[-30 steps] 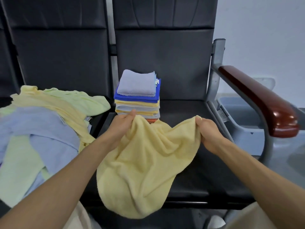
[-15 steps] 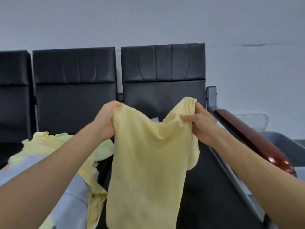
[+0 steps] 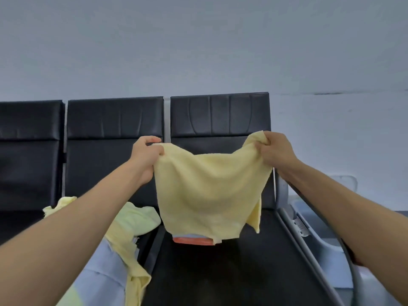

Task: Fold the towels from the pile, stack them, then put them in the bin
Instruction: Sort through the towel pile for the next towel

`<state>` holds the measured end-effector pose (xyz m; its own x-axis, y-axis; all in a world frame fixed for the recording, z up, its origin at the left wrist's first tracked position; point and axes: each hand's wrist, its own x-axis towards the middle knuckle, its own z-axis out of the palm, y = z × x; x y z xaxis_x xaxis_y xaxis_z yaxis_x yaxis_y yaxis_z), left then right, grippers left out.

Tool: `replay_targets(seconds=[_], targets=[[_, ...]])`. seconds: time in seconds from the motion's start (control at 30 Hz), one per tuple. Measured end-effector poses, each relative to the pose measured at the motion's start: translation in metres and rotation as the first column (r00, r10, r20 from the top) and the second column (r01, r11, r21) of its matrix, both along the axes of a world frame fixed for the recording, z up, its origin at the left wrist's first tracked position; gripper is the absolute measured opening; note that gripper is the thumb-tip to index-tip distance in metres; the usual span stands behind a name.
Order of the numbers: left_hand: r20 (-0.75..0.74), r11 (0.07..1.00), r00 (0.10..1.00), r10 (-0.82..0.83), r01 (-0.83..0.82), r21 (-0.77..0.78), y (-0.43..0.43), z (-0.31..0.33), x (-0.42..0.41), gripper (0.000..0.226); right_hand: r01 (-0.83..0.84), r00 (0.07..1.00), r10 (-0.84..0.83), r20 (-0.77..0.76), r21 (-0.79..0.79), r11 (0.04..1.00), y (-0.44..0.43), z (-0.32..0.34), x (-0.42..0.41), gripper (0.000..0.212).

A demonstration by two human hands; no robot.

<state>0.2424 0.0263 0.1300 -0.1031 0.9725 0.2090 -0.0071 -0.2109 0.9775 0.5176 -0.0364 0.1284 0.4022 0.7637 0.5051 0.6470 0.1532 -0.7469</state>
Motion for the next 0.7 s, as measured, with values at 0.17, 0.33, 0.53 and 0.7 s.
replay_targets(seconds=[0.17,0.33,0.53,0.7], targets=[[0.201,0.993,0.978,-0.053,0.073,-0.093,-0.024,0.013,-0.013,0.024,0.135,0.973,-0.107,0.204,-0.130,0.982,-0.020,0.008,0.007,0.030],[0.298,0.979,0.954,-0.034,0.092,-0.182,-0.027,0.014,-0.030,0.032,0.169,0.974,-0.134,0.181,-0.197,0.966,-0.027,0.013,0.013,0.028],[0.262,0.949,0.955,-0.142,0.206,-0.238,-0.026,0.018,-0.038,0.049,0.244,0.970,-0.244,0.022,-0.171,0.954,-0.033,0.020,0.009,0.054],[0.233,0.948,0.967,-0.101,0.165,-0.271,-0.021,0.011,-0.040,0.045,0.190,0.980,-0.169,0.107,-0.241,0.952,-0.029,0.026,0.013,0.040]])
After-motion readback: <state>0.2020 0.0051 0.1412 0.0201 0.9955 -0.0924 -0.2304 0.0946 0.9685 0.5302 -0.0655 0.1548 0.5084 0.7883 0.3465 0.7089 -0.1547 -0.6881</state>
